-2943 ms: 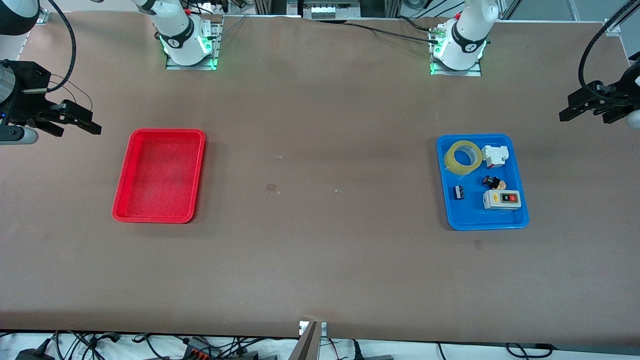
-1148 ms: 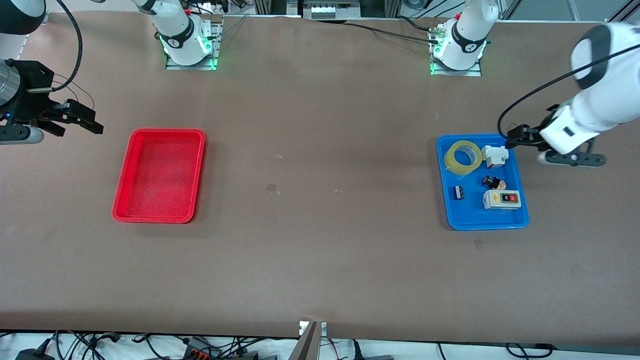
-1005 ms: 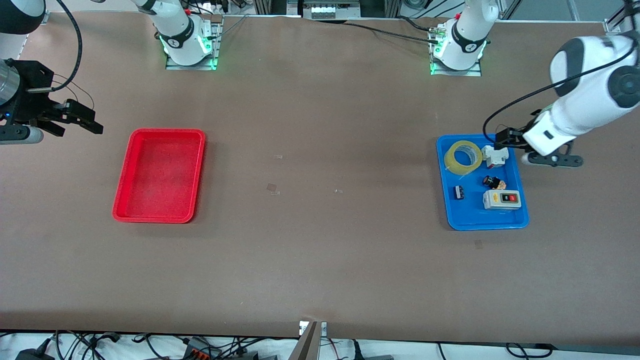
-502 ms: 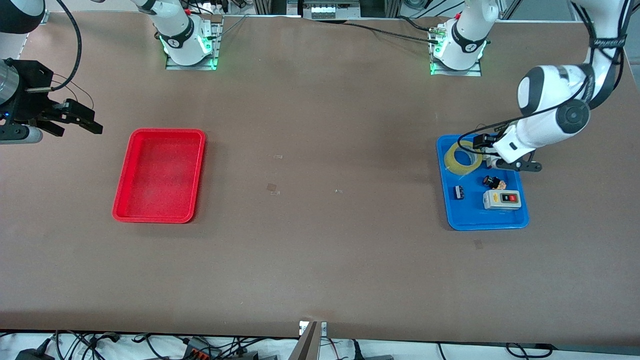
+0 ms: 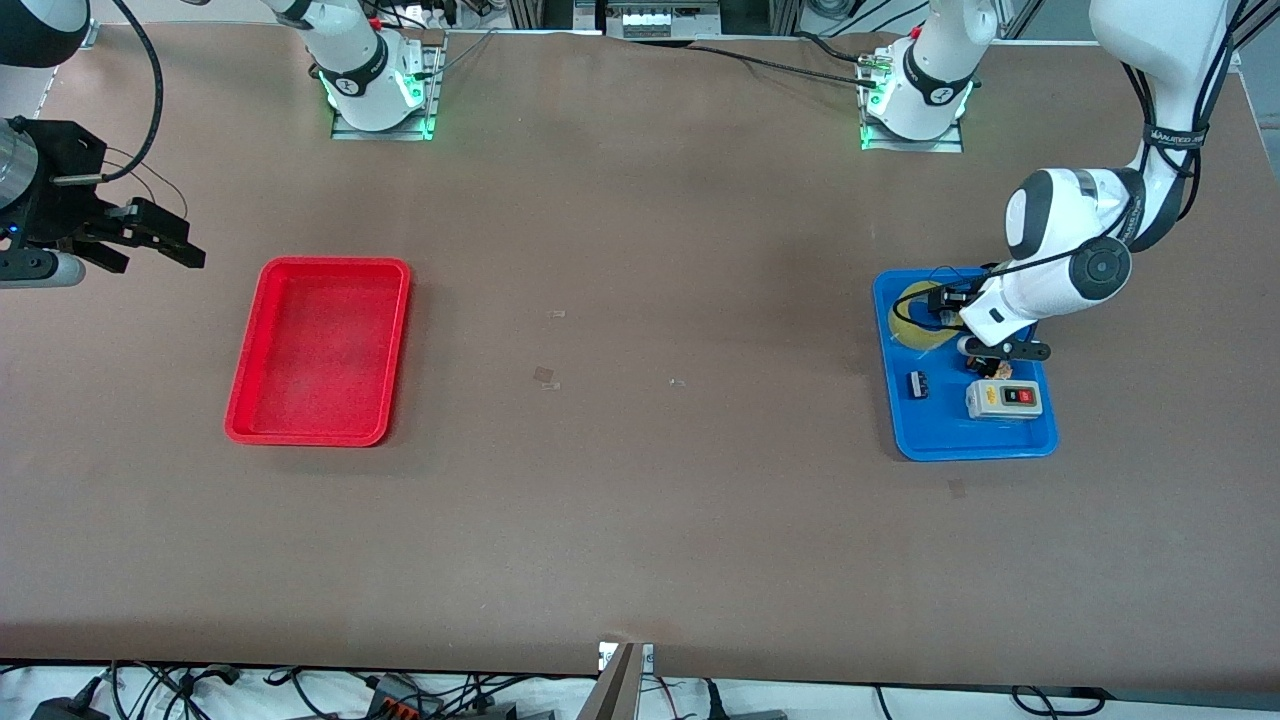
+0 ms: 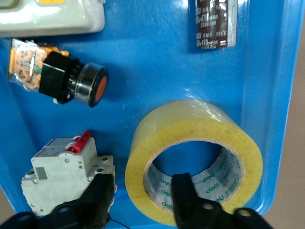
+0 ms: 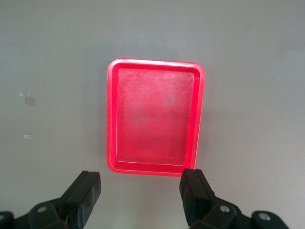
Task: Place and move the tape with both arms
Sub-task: 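Grasp the tape roll with the left gripper and carry it toward the table middle, then set the tape down mid-table and withdraw the left gripper, then reach the right gripper down and grasp the tape roll, then carry the tape with the right gripper into the red tray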
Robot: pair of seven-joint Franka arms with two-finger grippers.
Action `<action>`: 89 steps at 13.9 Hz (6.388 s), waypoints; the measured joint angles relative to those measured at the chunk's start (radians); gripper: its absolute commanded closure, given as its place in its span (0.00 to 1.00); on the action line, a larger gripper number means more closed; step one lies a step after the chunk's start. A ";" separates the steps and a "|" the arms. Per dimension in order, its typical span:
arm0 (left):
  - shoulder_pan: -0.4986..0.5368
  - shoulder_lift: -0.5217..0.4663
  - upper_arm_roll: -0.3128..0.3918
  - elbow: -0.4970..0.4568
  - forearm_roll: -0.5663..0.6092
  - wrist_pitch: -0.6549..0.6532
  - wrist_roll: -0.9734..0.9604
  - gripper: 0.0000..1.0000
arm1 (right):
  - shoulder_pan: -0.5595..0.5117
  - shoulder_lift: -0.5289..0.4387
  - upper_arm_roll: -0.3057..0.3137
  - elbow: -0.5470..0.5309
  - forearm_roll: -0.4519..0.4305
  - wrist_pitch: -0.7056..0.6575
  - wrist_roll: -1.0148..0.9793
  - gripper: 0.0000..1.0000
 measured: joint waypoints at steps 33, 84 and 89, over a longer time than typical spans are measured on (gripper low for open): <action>-0.734 0.389 0.031 0.867 -0.341 -0.362 -1.226 0.00 | 0.003 0.009 0.001 0.006 0.001 -0.001 0.000 0.00; -0.034 -0.249 0.057 0.692 -0.007 -0.637 0.055 0.00 | 0.703 0.636 0.003 0.030 0.125 0.483 0.511 0.99; -0.036 -0.251 0.055 0.694 -0.007 -0.705 0.029 0.00 | 0.505 0.489 -0.038 0.045 0.125 0.357 0.432 1.00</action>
